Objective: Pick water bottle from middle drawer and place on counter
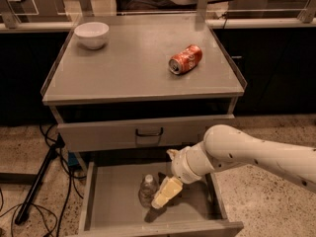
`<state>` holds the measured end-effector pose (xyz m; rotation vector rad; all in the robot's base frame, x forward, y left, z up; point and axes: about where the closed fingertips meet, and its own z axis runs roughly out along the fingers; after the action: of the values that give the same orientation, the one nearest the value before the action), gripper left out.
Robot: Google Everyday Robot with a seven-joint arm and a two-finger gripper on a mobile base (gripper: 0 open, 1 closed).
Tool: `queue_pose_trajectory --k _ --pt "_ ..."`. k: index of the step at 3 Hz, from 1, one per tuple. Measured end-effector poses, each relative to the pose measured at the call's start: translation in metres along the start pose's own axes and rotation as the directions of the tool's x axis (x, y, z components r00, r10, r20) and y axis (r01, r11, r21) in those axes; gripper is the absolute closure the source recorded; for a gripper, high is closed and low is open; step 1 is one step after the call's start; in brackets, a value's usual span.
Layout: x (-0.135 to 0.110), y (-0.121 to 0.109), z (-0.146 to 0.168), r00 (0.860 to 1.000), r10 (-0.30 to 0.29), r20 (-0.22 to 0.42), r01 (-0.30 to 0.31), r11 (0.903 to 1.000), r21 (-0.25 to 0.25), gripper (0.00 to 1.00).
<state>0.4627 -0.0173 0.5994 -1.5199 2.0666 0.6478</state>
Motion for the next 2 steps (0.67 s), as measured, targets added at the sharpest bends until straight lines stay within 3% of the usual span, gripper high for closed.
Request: queue_pose_trajectory --k 1,2 --pt "0.002 0.000 0.003 1.000 -0.015 0.012 0.015 0.9998 -0.014 0.00" --pt "0.014 -0.009 0.030 1.000 -0.017 0.026 0.018 0.9994 -0.029 0.00"
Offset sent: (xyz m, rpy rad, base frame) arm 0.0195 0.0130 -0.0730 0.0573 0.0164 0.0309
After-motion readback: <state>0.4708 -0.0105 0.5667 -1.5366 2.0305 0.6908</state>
